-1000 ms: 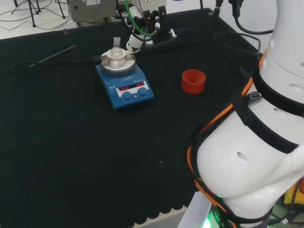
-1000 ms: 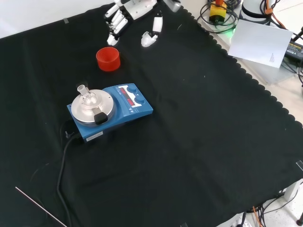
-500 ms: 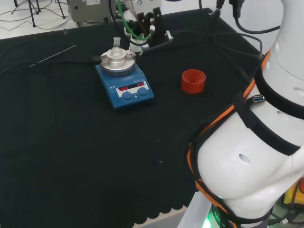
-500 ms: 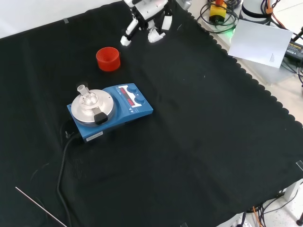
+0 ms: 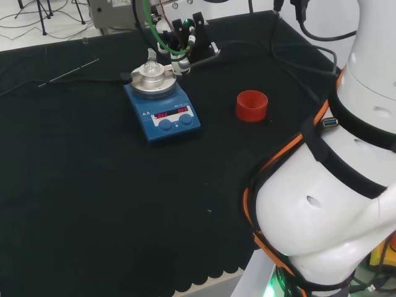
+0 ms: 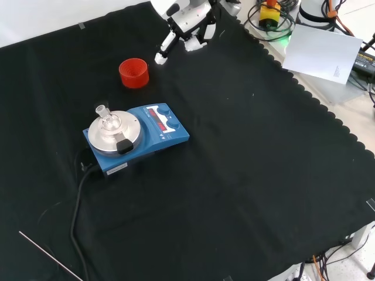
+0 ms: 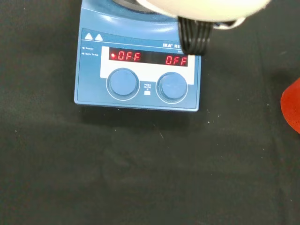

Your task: Turn on the heater.

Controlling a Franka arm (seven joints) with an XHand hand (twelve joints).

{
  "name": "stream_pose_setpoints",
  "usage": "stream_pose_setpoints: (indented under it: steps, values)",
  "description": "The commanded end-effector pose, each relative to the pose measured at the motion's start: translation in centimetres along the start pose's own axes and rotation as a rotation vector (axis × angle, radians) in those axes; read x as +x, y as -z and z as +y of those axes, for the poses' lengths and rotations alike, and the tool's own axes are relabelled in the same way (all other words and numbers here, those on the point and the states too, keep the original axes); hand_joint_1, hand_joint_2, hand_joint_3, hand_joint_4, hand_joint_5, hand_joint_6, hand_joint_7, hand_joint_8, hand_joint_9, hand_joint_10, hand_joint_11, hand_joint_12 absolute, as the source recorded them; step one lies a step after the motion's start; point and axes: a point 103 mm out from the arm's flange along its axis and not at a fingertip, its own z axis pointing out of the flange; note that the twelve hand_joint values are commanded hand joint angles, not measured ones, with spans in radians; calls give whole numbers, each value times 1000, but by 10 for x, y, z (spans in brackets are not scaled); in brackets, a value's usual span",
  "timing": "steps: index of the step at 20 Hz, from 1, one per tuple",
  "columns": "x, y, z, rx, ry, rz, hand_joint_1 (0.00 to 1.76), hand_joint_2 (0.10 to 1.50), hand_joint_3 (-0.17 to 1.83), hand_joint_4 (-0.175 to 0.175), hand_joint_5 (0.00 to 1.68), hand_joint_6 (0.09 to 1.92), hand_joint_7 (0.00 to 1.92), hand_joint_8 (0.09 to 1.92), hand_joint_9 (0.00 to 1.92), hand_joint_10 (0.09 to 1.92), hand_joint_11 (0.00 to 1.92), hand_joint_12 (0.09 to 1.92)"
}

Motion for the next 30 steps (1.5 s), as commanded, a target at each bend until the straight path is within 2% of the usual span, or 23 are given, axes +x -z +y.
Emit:
stream_pose_setpoints:
  steps: [1,21,30]
  values:
    - [10,-31,11,176,24,-34,1507,604,1138,-61,353,99,1820,1795,1920,1710,1836,1555]
    - [15,-79,48,267,52,-29,1502,596,1169,-50,326,87,1821,1804,1920,1715,1834,1558]
    - [29,-94,61,302,69,-47,1501,592,1178,-47,326,87,1819,1805,1920,1714,1829,1557]
